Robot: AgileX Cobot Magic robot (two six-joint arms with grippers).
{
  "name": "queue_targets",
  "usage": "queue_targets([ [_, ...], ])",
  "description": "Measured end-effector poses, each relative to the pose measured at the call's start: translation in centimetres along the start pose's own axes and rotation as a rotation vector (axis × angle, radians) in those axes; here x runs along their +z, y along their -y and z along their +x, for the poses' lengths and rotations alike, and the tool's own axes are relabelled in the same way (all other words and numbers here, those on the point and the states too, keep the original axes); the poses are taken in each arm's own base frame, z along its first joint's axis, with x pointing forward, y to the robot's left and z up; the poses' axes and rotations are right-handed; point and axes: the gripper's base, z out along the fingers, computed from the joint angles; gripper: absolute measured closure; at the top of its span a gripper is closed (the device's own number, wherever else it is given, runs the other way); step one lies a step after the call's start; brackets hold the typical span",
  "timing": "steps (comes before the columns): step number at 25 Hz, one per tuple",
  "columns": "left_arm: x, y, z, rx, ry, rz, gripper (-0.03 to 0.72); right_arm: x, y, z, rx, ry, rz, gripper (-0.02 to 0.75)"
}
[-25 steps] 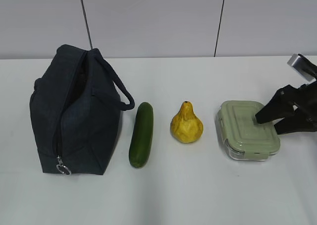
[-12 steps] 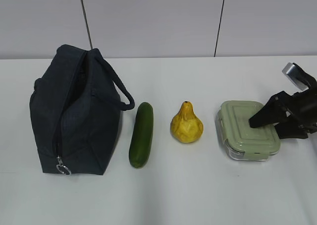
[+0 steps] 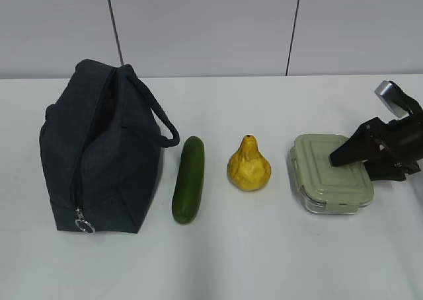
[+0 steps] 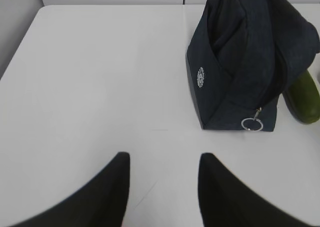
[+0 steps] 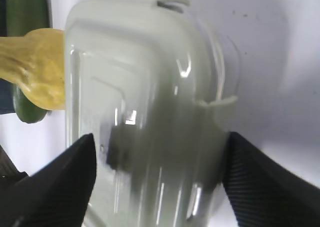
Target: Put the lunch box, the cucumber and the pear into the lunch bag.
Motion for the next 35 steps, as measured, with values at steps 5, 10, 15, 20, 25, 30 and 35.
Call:
queue_targets([
  [5, 0.00, 0.00, 0.00, 0.000, 0.000, 0.000, 0.412, 0.00, -0.09, 0.11, -0.008, -0.016, -0.013, 0.146],
  [10, 0.00, 0.00, 0.00, 0.000, 0.000, 0.000, 0.412, 0.05, -0.07, 0.38, -0.019, -0.045, -0.019, 0.147],
  [15, 0.00, 0.00, 0.00, 0.000, 0.000, 0.000, 0.412, 0.03, -0.05, 0.44, -0.028, -0.056, -0.015, 0.147],
  [20, 0.00, 0.00, 0.00, 0.000, 0.000, 0.000, 0.412, 0.03, 0.14, 0.63, -0.021, -0.076, 0.005, 0.148],
  [25, 0.00, 0.00, 0.00, 0.000, 0.000, 0.000, 0.412, 0.07, 0.18, 0.64, -0.015, -0.077, 0.004, 0.148],
  [30, 0.00, 0.00, 0.00, 0.000, 0.000, 0.000, 0.412, 0.07, 0.09, 0.52, -0.007, -0.064, -0.006, 0.148],
  [35, 0.00, 0.00, 0.00, 0.000, 0.000, 0.000, 0.412, 0.08, 0.04, 0.49, -0.008, -0.060, -0.010, 0.168],
])
